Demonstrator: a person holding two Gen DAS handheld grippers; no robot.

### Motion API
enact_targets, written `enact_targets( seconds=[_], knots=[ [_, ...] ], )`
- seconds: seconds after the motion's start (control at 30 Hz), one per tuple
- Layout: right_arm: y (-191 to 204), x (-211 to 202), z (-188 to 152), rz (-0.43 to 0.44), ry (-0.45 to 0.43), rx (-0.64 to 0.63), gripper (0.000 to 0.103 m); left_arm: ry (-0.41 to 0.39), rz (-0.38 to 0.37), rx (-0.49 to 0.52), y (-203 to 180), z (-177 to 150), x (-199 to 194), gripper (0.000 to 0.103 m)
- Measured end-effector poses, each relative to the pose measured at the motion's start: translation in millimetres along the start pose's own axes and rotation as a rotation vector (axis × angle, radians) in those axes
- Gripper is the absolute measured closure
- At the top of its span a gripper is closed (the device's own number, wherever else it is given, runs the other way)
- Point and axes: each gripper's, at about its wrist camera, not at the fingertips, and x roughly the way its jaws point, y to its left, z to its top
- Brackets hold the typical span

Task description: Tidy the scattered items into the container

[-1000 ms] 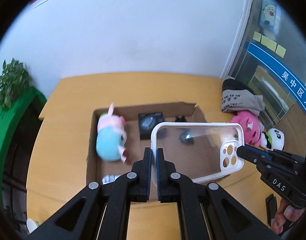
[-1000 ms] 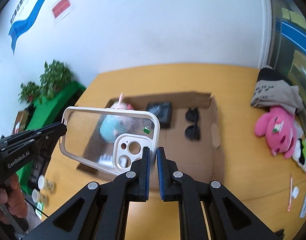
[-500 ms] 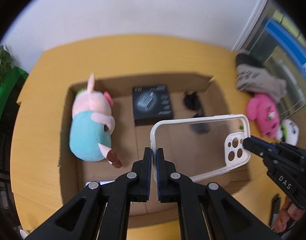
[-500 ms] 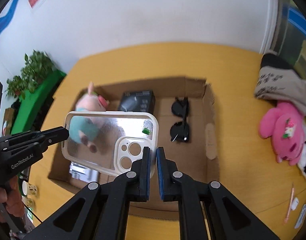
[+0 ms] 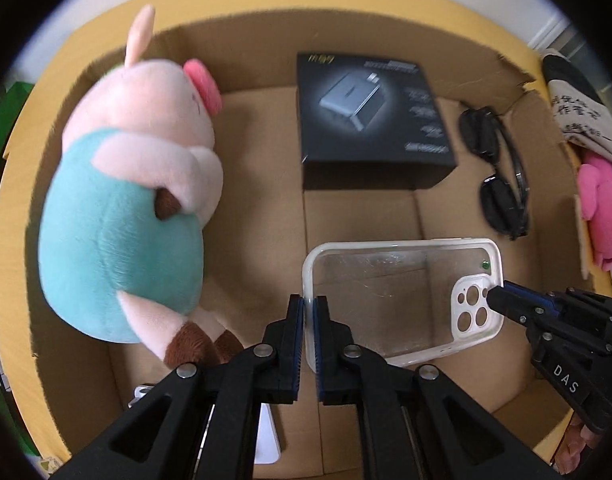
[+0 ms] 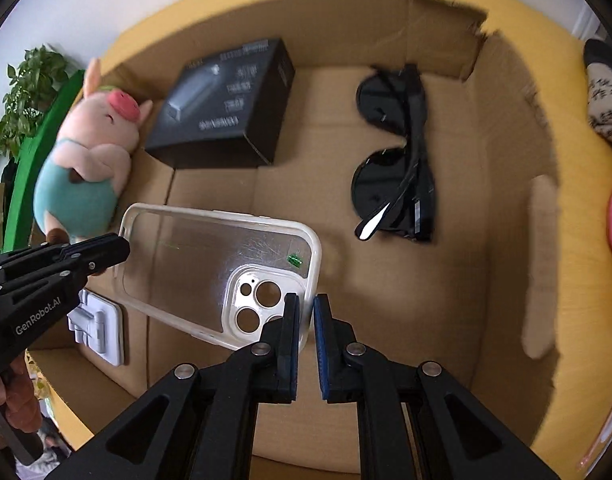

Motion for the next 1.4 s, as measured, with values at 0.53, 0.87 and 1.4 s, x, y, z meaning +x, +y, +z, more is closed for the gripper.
enact_targets(
  seconds=[0.53,0.87,1.4],
  knots=[
    [7.7,-134.5,-93.4,-0.078,-0.295,0.009,0.000,-0.395,0.110,-0.006,13.8,-92.5,-179.2,0.023],
    [45.4,-168.1,-143.5,-0.067,-0.258,0.008,0.098,-0.394,0.076,-0.110,51.7,-169.7,-228.7,0.094],
    [85.2,-200.7,-164.8,-0.163,-0.301,-0.046,0.001,-0.527,0.136,-0.127,59.6,-204.4,-270.8,0.017]
  ],
)
